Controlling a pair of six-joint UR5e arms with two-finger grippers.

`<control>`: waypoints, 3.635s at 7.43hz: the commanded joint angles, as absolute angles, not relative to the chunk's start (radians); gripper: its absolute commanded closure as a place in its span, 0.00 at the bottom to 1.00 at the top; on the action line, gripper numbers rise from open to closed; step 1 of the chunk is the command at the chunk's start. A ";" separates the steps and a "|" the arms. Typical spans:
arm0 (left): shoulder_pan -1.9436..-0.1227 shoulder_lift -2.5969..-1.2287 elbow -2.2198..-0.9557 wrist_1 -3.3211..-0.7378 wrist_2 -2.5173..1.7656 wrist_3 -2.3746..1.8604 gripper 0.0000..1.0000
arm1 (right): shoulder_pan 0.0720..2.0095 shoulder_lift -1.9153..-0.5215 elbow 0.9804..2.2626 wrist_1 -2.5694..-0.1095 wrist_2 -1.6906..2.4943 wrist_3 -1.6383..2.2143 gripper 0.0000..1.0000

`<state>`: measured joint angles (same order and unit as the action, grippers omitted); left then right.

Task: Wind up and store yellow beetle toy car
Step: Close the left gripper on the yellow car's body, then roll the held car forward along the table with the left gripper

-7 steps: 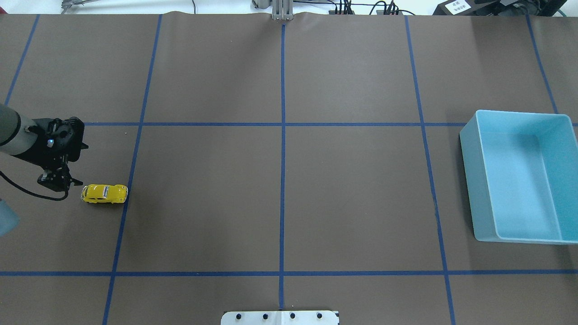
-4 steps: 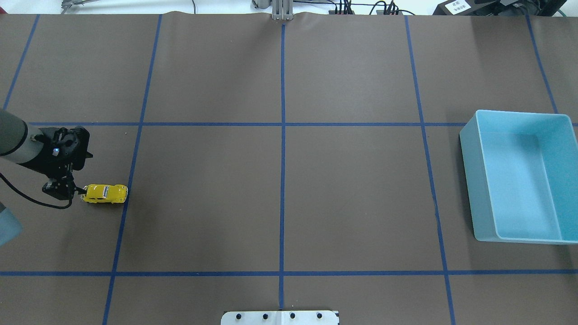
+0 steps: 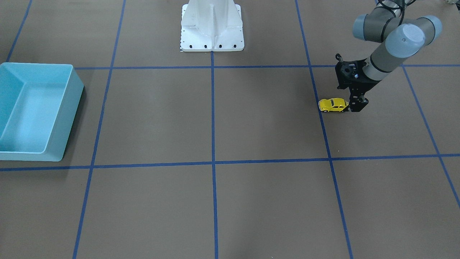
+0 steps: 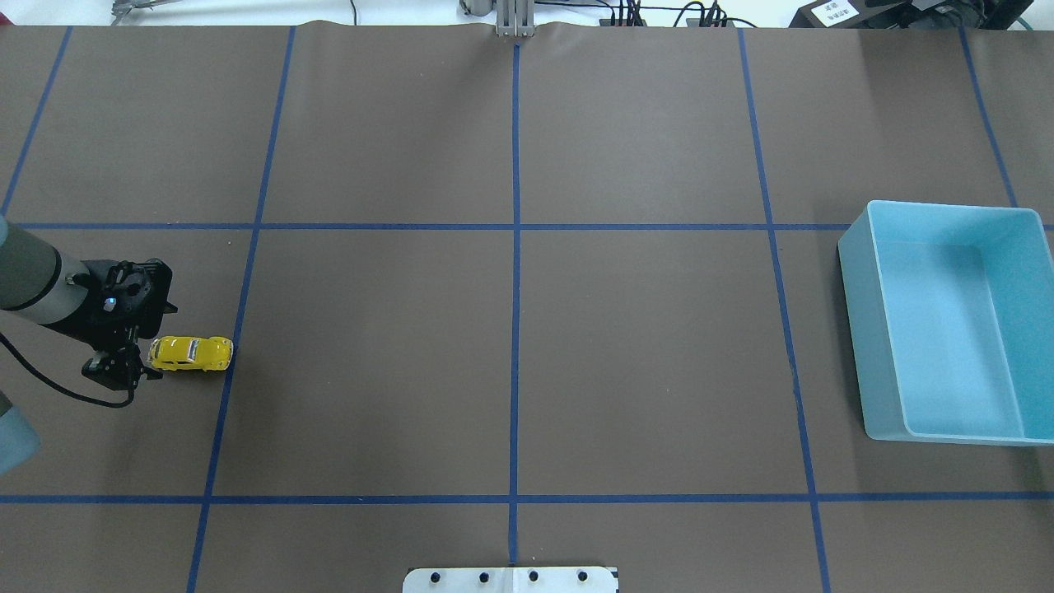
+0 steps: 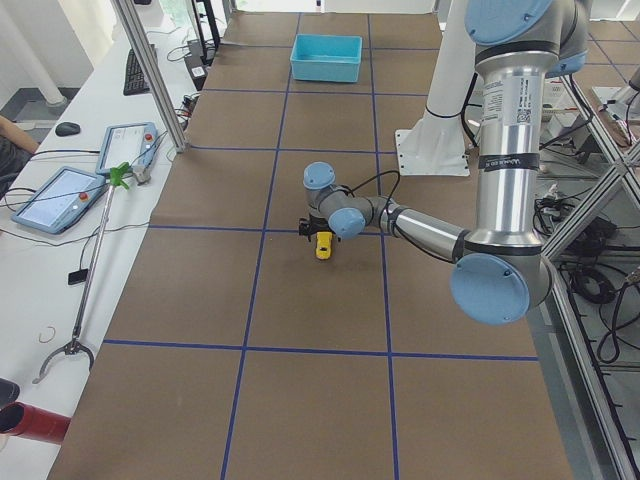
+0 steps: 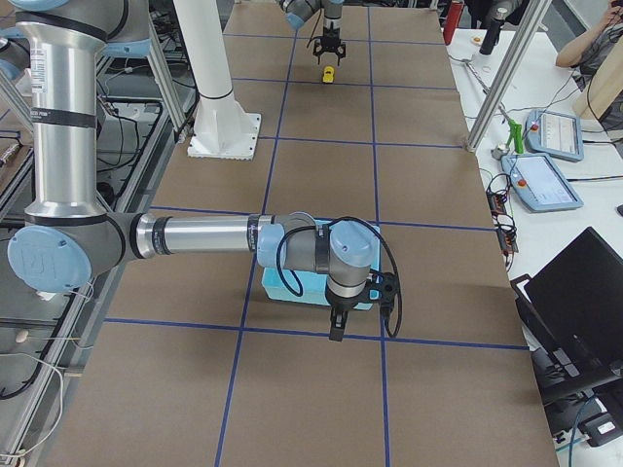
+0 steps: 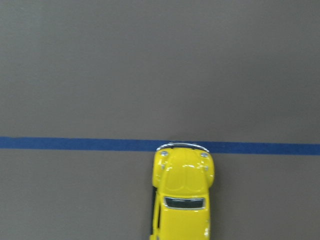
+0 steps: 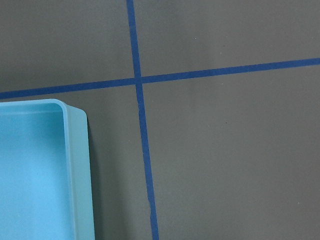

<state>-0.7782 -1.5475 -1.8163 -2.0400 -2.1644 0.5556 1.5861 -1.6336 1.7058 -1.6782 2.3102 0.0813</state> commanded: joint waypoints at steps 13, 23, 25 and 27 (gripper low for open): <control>-0.693 -1.563 -1.789 -2.075 -2.022 0.486 0.18 | 1.586 -1.634 1.704 -1.678 2.310 0.081 0.00; -0.683 -1.565 -1.905 -2.091 -2.019 0.485 0.76 | 1.586 -1.640 1.703 -1.678 2.310 0.081 0.00; -0.588 -1.592 -1.951 -2.097 -2.008 0.319 0.76 | 1.586 -1.640 1.704 -1.678 2.310 0.081 0.00; -0.535 -1.603 -1.956 -2.152 -1.976 0.298 0.76 | 1.586 -1.640 1.704 -1.678 2.310 0.081 0.00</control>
<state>-0.5649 -1.5980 -1.9465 -2.1294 -1.9890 0.3225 1.5861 -1.6397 1.7040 -1.6782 2.3102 0.0813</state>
